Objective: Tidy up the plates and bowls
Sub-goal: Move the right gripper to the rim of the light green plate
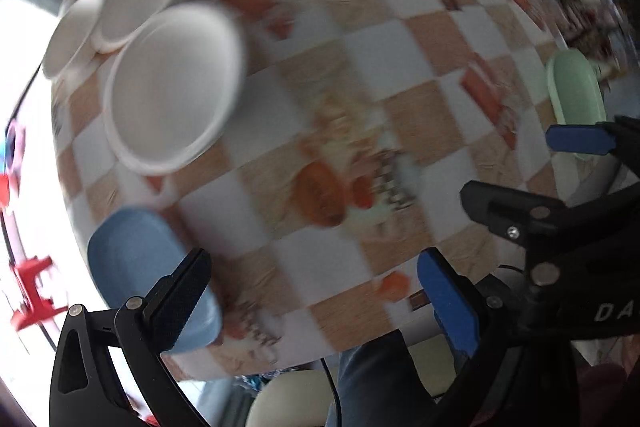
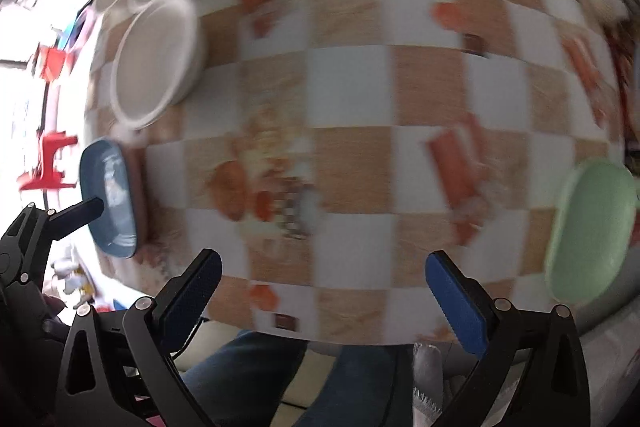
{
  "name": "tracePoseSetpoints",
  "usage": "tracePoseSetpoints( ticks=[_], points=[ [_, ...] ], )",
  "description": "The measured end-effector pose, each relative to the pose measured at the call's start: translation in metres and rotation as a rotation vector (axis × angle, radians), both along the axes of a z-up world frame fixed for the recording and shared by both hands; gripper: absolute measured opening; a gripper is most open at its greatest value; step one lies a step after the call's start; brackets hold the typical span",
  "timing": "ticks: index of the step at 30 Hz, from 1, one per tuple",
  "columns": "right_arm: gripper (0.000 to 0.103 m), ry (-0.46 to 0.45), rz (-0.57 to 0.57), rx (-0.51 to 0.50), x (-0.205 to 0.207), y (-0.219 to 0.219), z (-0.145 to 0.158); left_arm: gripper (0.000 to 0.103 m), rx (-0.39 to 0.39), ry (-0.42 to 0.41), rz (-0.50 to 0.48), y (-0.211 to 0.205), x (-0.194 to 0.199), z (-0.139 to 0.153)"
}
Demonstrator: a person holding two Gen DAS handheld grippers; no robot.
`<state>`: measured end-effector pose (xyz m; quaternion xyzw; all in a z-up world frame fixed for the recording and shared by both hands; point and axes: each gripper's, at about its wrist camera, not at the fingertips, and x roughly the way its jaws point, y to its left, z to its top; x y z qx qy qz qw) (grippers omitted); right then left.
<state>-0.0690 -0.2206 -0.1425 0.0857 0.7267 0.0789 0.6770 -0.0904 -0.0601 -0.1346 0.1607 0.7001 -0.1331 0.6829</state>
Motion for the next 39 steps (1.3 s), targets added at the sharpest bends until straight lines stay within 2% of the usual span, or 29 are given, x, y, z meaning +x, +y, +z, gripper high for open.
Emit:
tracePoseSetpoints(
  ticks=[8,15,20,28,31,35,39],
  points=[
    [0.103,0.029,-0.162,-0.068,-0.021,-0.09,-0.01,0.103,0.012,0.022,-0.109,-0.083,0.002,-0.011],
    [0.103,0.023,-0.27,-0.132,-0.037,-0.16,-0.013,0.103,-0.009,0.016,-0.113,-0.14,0.0,-0.016],
    [0.103,0.029,-0.326,-0.157,-0.038,-0.203,-0.018,0.103,-0.026,-0.001,-0.076,-0.168,0.006,-0.022],
    [0.103,0.04,-0.356,-0.21,-0.041,-0.25,-0.036,0.103,-0.01,0.006,-0.024,-0.208,0.013,-0.043],
    [0.103,0.043,-0.355,-0.23,-0.041,-0.262,-0.041,0.103,0.008,-0.003,-0.035,-0.23,0.02,-0.047],
    [0.103,0.037,-0.36,-0.233,-0.038,-0.274,-0.046,0.103,0.019,-0.008,-0.034,-0.253,0.027,-0.063],
    [0.103,0.051,-0.35,-0.235,-0.033,-0.28,-0.055,0.103,0.061,-0.018,-0.057,-0.275,0.032,-0.083]
  ],
)
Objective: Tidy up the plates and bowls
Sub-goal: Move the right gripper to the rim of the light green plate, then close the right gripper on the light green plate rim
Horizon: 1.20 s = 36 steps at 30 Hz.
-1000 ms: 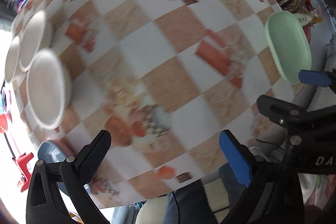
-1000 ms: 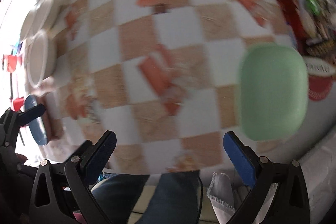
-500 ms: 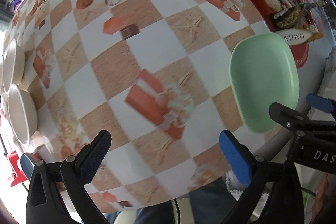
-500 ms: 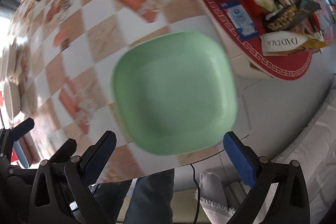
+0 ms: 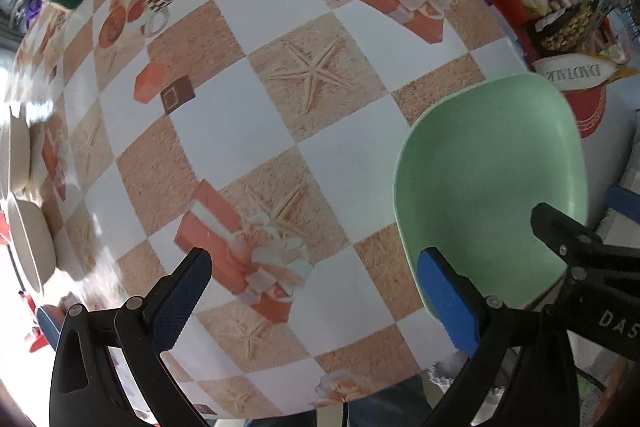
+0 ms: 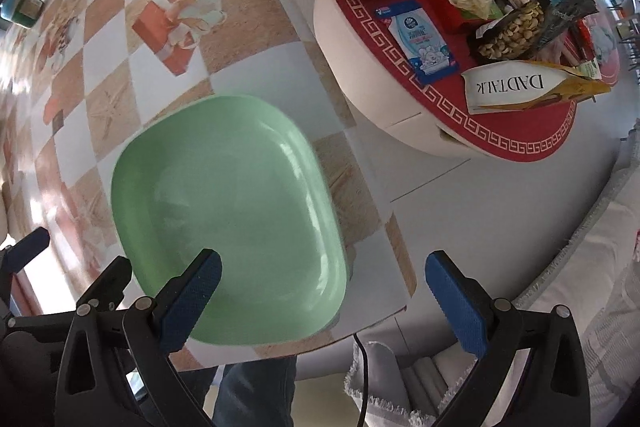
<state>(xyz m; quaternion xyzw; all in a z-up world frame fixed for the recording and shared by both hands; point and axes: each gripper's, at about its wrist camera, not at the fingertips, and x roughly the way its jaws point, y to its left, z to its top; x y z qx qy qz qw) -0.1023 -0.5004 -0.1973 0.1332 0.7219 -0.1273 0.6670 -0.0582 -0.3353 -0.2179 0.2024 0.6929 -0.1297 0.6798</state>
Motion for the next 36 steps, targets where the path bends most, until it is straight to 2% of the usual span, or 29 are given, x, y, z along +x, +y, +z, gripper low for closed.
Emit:
tracePoseSetpoints(
  ticks=[4,8,16,30,36],
  points=[
    [0.103,0.02,0.015,0.002,0.006,-0.001,-0.011,0.103,0.017,0.008,0.0,-0.007,0.004,-0.011],
    [0.103,0.024,0.025,0.029,0.011,0.004,-0.016,0.103,0.034,0.003,-0.014,-0.001,0.006,-0.01],
    [0.103,0.027,0.06,0.092,0.012,0.032,-0.014,0.103,0.064,-0.009,-0.035,0.024,0.009,-0.007],
    [0.103,0.037,0.137,0.183,0.023,0.113,-0.015,0.103,0.113,-0.021,0.027,0.117,0.014,-0.004],
    [0.103,0.032,0.17,0.24,0.027,0.154,-0.013,0.103,0.167,-0.024,0.074,0.172,0.02,-0.006]
  ],
)
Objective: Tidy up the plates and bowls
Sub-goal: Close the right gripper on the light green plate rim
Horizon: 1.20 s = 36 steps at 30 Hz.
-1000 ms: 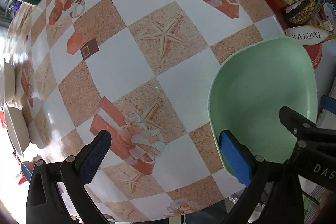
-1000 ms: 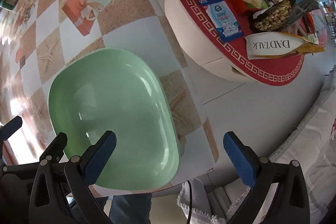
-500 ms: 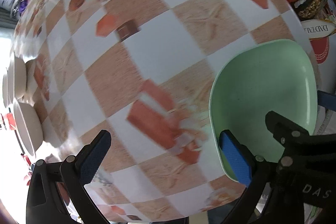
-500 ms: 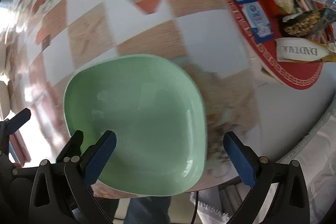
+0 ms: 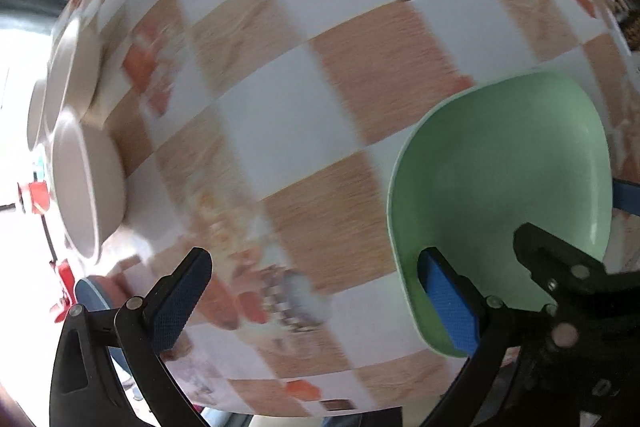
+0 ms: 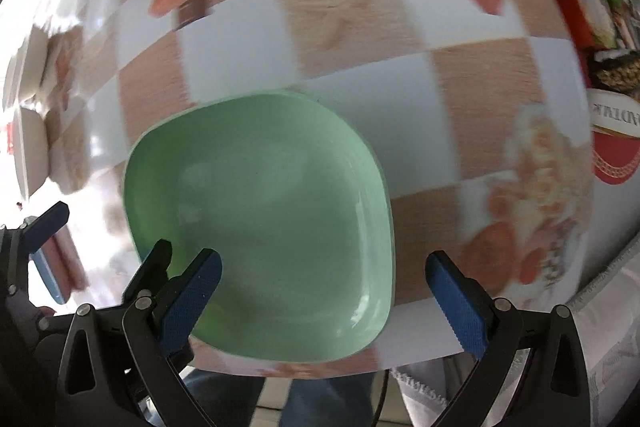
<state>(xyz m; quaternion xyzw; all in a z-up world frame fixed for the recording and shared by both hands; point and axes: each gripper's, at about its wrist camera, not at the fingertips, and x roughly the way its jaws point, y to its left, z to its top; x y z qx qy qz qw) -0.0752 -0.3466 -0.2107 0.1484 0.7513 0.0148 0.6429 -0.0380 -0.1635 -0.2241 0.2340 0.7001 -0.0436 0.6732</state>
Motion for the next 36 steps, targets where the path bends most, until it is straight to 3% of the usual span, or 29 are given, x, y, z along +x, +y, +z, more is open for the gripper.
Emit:
tracePoseSetpoints(
  ticks=[11,17,28,36],
  points=[
    [0.103,-0.022,0.068,0.039,0.008,0.055,0.009,0.103,0.014,-0.012,0.076,0.088,0.01,0.005],
    [0.103,-0.003,0.056,0.005,-0.002,0.035,0.001,0.103,-0.035,0.004,0.119,0.132,0.014,0.008],
    [0.103,0.058,-0.021,-0.024,-0.029,0.003,-0.023,0.103,-0.099,0.002,0.055,0.125,0.002,0.007],
    [0.103,0.061,0.012,-0.084,-0.043,0.034,-0.031,0.103,-0.19,0.05,0.083,0.149,0.024,-0.003]
  ],
)
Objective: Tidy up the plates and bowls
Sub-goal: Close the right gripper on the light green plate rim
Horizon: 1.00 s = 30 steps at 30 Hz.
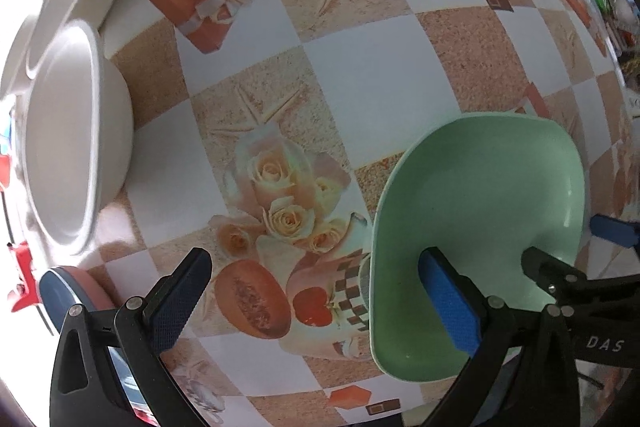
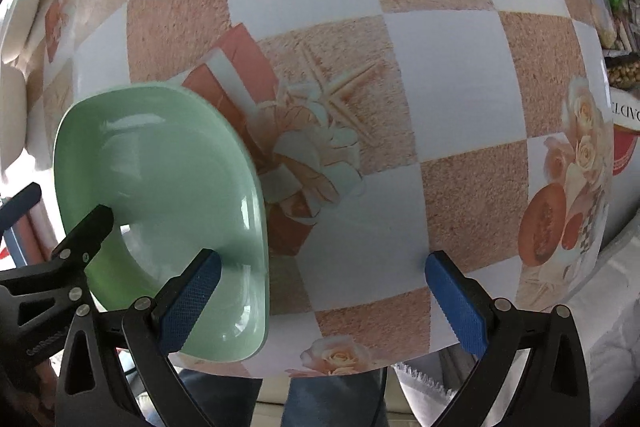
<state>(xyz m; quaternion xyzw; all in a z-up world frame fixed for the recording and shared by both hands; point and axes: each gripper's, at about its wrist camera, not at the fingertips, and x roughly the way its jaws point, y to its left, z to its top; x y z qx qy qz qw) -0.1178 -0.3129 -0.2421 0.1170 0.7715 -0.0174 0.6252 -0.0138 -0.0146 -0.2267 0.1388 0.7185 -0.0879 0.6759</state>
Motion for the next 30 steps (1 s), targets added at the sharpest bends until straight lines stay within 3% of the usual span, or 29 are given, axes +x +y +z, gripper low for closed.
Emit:
tracePoseSetpoints(
  ticks=[3,9,21,30],
  points=[
    [0.103,0.007,-0.003,0.0,0.002,-0.001,-0.002,0.103,-0.05,0.025,0.036,0.014,0.005,-0.002],
    [0.103,0.006,-0.014,-0.003,0.01,0.0,0.0,0.103,-0.052,0.024,0.034,0.034,0.022,-0.005],
    [0.103,-0.015,-0.022,-0.009,0.013,-0.014,0.015,0.103,-0.045,0.015,0.031,0.005,0.001,-0.008],
    [0.103,0.006,-0.059,-0.002,0.01,-0.016,0.015,0.103,0.004,0.003,0.009,-0.014,-0.005,0.004]
  ],
)
